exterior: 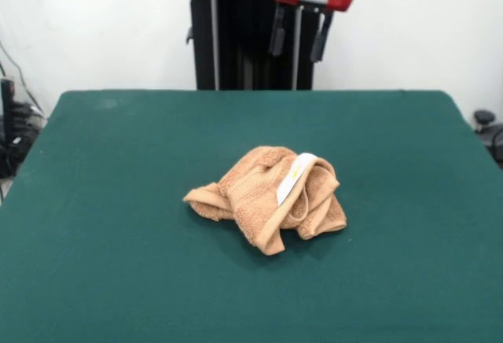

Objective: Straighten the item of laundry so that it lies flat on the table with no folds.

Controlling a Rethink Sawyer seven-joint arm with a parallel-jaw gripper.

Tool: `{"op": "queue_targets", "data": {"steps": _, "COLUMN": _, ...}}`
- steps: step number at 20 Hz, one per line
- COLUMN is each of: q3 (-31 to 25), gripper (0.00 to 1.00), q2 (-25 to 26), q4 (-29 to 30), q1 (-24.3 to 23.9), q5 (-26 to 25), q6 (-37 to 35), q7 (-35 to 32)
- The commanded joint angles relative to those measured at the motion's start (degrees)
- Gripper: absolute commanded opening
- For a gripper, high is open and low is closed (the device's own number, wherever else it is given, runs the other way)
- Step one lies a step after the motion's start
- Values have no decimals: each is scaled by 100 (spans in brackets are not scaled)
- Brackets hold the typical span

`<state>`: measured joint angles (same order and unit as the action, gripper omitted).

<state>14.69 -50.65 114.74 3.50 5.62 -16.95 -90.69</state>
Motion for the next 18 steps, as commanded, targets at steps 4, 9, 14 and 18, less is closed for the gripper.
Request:
{"op": "queue_targets", "data": {"steps": 4, "q3": -846, "gripper": 100, "q2": 1030, "q4": -63, "q1": -365, "q5": 1149, "q6": 1784, "q7": -2291}}
{"op": "queue_targets", "data": {"steps": 9, "q3": -1194, "gripper": 100, "q2": 1577, "q4": -200, "q1": -589, "q5": 1311, "q6": 2467, "q7": -2505}}
{"op": "queue_targets", "data": {"steps": 14, "q3": -1175, "gripper": 100, "q2": 1680, "q4": -256, "q1": -521, "q5": 1487, "q6": 2551, "q7": -2562}}
{"op": "queue_targets", "data": {"steps": 18, "q3": -1243, "gripper": 100, "q2": 1462, "q4": -17, "q1": -484, "q5": 1569, "q6": 2495, "q7": -2728}}
